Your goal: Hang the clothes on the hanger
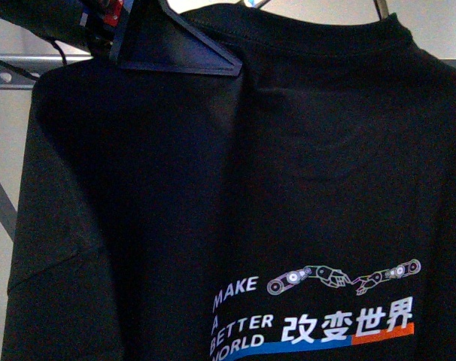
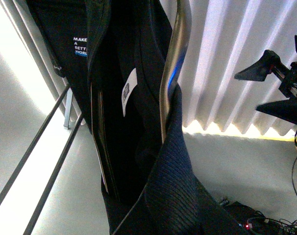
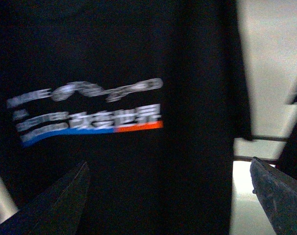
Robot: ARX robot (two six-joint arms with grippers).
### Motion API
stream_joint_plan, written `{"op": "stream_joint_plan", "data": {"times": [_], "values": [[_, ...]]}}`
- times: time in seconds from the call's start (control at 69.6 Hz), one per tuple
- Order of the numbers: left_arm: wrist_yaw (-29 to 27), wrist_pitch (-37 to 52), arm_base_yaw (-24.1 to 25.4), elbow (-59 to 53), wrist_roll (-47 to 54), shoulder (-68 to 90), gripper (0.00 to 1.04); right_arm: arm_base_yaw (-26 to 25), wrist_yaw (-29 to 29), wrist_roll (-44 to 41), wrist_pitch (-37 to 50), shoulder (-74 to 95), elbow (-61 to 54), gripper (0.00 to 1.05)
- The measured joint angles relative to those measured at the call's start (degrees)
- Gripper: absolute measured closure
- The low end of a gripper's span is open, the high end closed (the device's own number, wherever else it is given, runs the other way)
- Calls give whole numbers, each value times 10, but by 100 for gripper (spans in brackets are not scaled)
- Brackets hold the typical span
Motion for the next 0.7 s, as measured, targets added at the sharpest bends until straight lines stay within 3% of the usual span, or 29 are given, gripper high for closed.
{"op": "stream_joint_plan", "data": {"times": [0.072, 0.158, 0.23, 0.33, 0.388, 0.474, 0.56, 0.704], "values": [[-3, 0, 0, 0, -2, 0, 101, -132, -250, -15, 62, 143, 65, 7], [-2, 0, -3, 0, -2, 0, 101, -228, -418, -104, 40, 284, 170, 7], [0, 0, -1, 0, -2, 0, 101, -251, -489, -197, -18, 383, 261, 7], [0, 0, 3, 0, -2, 0, 101, -247, -507, -359, -138, 514, 407, 7], [0, 0, 2, 0, -2, 0, 101, -235, -508, -508, -266, 600, 524, 7], [-1, 0, 0, 0, -2, 0, 101, -200, -445, -738, -458, 701, 683, 7], [0, 0, -2, 0, -2, 0, 101, -167, -377, -893, -494, 758, 768, 7], [0, 0, -1, 0, -2, 0, 101, -117, -316, -1000, -464, 817, 870, 7]]}}
